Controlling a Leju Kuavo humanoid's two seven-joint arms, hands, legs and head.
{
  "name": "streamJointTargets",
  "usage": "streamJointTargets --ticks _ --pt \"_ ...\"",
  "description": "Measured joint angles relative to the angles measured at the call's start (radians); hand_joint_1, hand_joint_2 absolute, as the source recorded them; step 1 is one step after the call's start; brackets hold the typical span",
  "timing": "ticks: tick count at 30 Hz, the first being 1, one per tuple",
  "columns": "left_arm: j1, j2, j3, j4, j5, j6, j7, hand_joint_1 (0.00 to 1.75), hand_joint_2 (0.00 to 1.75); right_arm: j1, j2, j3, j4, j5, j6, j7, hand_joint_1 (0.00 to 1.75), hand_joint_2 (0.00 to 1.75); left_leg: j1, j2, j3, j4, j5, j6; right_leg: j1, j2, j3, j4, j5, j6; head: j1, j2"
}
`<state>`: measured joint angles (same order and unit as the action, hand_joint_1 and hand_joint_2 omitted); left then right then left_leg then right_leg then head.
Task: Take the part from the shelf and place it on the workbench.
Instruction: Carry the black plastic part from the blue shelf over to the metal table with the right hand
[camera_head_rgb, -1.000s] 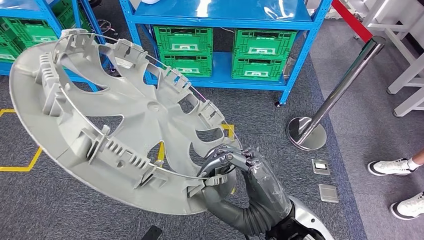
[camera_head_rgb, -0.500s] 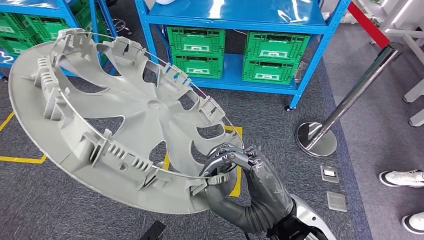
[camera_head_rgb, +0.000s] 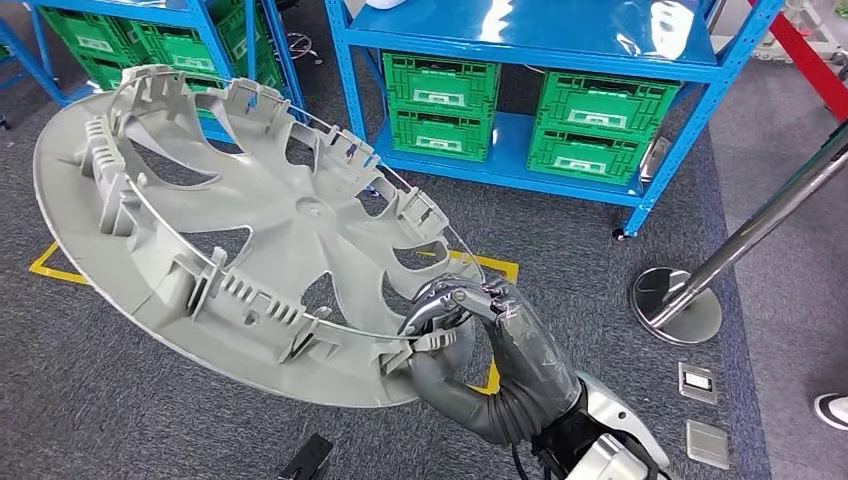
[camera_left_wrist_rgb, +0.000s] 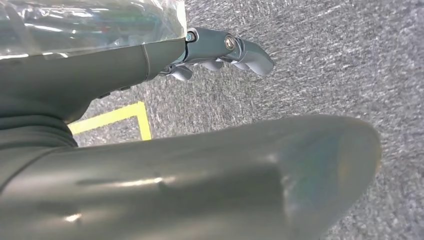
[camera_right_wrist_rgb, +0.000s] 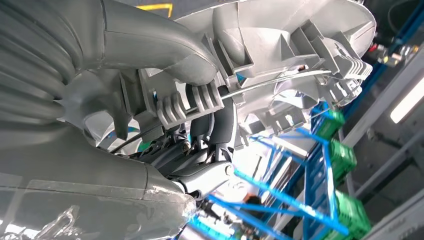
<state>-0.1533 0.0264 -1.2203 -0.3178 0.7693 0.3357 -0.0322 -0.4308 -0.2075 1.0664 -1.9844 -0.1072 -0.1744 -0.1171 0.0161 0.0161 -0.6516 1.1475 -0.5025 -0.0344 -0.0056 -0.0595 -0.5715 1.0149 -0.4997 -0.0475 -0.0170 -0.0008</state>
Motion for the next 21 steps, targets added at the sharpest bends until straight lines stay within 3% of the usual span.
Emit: streamJointTargets --ticks 1,3,5,6,8,10,11,12,13,14,15,17,19,21 --pt "-0.001 0.0 0.0 0.0 0.0 0.0 -0.001 0.0 1.75 -0.001 0.0 0.0 0.0 0.0 0.001 0.0 1.75 1.75 -0.005 0.019 0.027 -0.059 0.025 0.006 0.003 -0.009 0.005 0.002 -0.005 0.003 -0.002 0.0" --pt "-0.005 0.0 0.0 0.0 0.001 0.0 -0.002 0.0 1.75 -0.003 0.0 -0.001 0.003 0.0 0.002 -0.001 1.75 1.75 -0.015 0.042 0.056 -0.121 0.034 0.02 0.01 -0.029 0.007 0.004 -0.011 0.012 -0.002 0.0" --pt "-0.005 0.0 0.0 0.0 0.003 0.0 -0.003 0.0 1.75 -0.008 0.0 -0.002 0.005 0.0 0.003 -0.002 1.75 1.75 -0.015 0.024 0.057 -0.133 0.032 0.032 0.012 -0.048 0.005 0.005 -0.015 0.02 -0.002 0.0" --pt "-0.003 0.0 0.0 0.0 0.004 0.001 -0.003 0.0 1.75 -0.01 0.0 -0.002 0.006 0.0 0.003 -0.002 1.75 1.75 -0.012 0.013 0.056 -0.136 0.035 0.036 0.01 -0.04 0.004 0.009 -0.021 0.025 0.0 0.0" --pt "-0.003 0.001 0.0 0.0 0.004 0.001 -0.002 0.0 1.75 -0.013 -0.001 -0.004 0.007 0.0 0.004 -0.003 1.75 1.75 -0.005 -0.006 0.057 -0.141 0.038 0.043 0.005 0.006 -0.018 0.06 -0.055 0.035 0.004 0.0" --pt "-0.005 0.002 0.0 0.001 0.0 0.001 -0.002 0.0 1.75 -0.013 -0.001 -0.006 0.01 -0.001 0.003 -0.005 1.75 1.75 -0.002 -0.027 0.057 -0.141 0.039 0.046 -0.001 0.049 -0.081 0.186 -0.113 0.041 0.013 0.0" --pt "-0.006 0.002 0.0 0.001 -0.004 0.001 -0.001 0.0 1.75 -0.011 -0.001 -0.006 0.012 0.0 0.0 -0.005 1.75 1.75 -0.002 -0.039 0.057 -0.14 0.038 0.046 -0.002 0.055 -0.116 0.251 -0.135 0.043 0.016 0.0" --pt "-0.006 0.002 0.0 0.001 -0.007 0.001 0.0 0.0 1.75 -0.007 -0.001 -0.005 0.013 0.005 -0.006 -0.005 1.75 1.75 -0.002 -0.052 0.057 -0.139 0.038 0.046 -0.003 0.056 -0.14 0.288 -0.137 0.045 0.017 0.0" --pt "-0.005 0.002 0.0 0.001 -0.011 0.001 0.001 0.0 1.75 -0.001 -0.001 -0.005 0.014 0.013 -0.014 -0.004 1.75 1.75 -0.001 -0.066 0.058 -0.138 0.037 0.045 -0.004 0.057 -0.147 0.288 -0.117 0.045 0.017 0.0" --pt "-0.004 0.002 0.0 0.001 -0.014 0.002 0.003 0.0 1.75 0.005 -0.001 -0.004 0.013 0.023 -0.022 -0.002 1.75 1.75 0.0 -0.08 0.059 -0.136 0.035 0.043 -0.006 0.06 -0.133 0.244 -0.079 0.045 0.017 0.0" --pt "-0.002 0.003 0.0 0.0 -0.018 0.004 0.003 0.0 1.75 0.01 -0.001 -0.002 0.012 0.034 -0.03 0.002 1.75 1.75 0.001 -0.094 0.06 -0.133 0.033 0.04 -0.009 0.069 -0.108 0.176 -0.033 0.044 0.018 0.0" --pt "-0.001 0.003 0.0 0.0 -0.024 0.006 0.004 0.0 1.75 0.015 0.0 0.002 0.007 0.05 -0.041 0.007 1.75 1.75 0.004 -0.119 0.055 -0.127 0.029 0.03 -0.014 0.109 -0.061 0.063 0.015 0.042 0.019 0.0" --pt "0.001 0.004 0.0 0.0 -0.027 0.005 0.005 0.0 1.75 0.02 0.0 0.004 0.0 0.055 -0.044 0.01 1.75 1.75 0.008 -0.136 0.046 -0.124 0.03 0.018 -0.014 0.13 -0.047 0.032 0.013 0.038 0.02 0.0" --pt "0.006 0.006 -0.001 0.0 -0.027 0.002 0.007 0.0 1.75 0.024 0.0 0.005 -0.006 0.057 -0.045 0.011 1.75 1.75 0.014 -0.151 0.041 -0.127 0.032 0.005 -0.011 0.115 -0.047 0.029 0.011 0.028 0.022 0.0"
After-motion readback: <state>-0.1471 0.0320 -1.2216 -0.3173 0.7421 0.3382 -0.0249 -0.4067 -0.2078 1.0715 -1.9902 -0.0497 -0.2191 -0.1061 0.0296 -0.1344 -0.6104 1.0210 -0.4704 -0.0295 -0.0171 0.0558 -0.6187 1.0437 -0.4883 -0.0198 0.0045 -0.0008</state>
